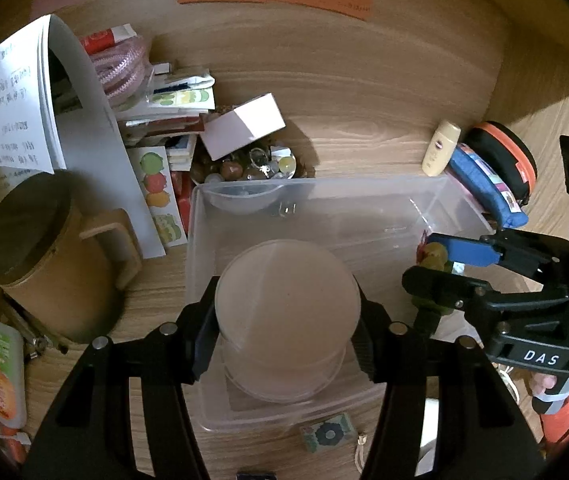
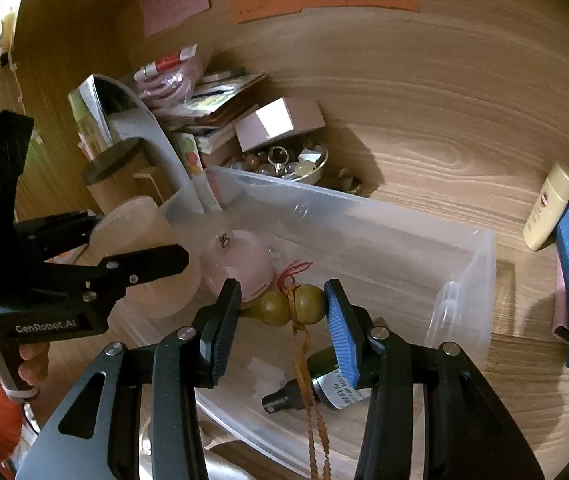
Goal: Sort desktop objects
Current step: 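Lift and carry the white container and gourd charm over the clear box, then open the left tool to set the white container in the box while the right tool releases the charm, then withdraw both open tools from the box toward the remaining desk items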
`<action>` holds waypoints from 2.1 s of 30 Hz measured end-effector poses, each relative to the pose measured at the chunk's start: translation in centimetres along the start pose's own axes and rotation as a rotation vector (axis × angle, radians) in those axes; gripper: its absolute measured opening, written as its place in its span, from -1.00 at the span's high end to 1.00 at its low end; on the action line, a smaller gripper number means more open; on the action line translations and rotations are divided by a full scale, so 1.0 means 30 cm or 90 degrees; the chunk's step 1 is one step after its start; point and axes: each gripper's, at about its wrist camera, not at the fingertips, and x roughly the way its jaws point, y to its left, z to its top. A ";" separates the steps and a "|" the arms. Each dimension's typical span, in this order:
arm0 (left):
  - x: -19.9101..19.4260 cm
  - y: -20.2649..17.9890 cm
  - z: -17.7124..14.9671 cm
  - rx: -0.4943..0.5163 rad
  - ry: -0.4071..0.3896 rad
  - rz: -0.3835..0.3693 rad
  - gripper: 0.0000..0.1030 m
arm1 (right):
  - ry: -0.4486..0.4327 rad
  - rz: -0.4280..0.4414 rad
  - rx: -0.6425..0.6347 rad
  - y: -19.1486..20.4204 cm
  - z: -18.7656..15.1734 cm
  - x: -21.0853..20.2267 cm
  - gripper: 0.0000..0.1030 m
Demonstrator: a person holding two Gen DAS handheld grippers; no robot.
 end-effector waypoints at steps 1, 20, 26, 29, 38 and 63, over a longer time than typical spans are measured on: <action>0.003 -0.002 -0.002 0.001 0.002 0.001 -0.10 | 0.002 -0.001 0.002 0.000 0.000 0.005 0.23; 0.043 -0.046 0.000 0.037 0.007 0.041 0.04 | 0.041 -0.026 -0.012 -0.006 -0.024 0.054 0.23; 0.041 -0.040 -0.011 0.026 0.002 0.043 0.03 | 0.027 -0.042 -0.025 -0.004 -0.030 0.044 0.23; 0.039 -0.037 -0.023 0.024 0.003 0.042 -0.03 | 0.020 -0.045 -0.034 0.002 -0.030 0.038 0.23; 0.023 -0.037 -0.042 0.013 -0.005 0.026 -0.21 | -0.011 -0.072 -0.050 0.008 -0.024 0.000 -0.05; -0.115 -0.052 -0.083 0.036 -0.065 0.080 -0.81 | -0.052 -0.062 -0.070 0.022 -0.018 -0.085 -0.57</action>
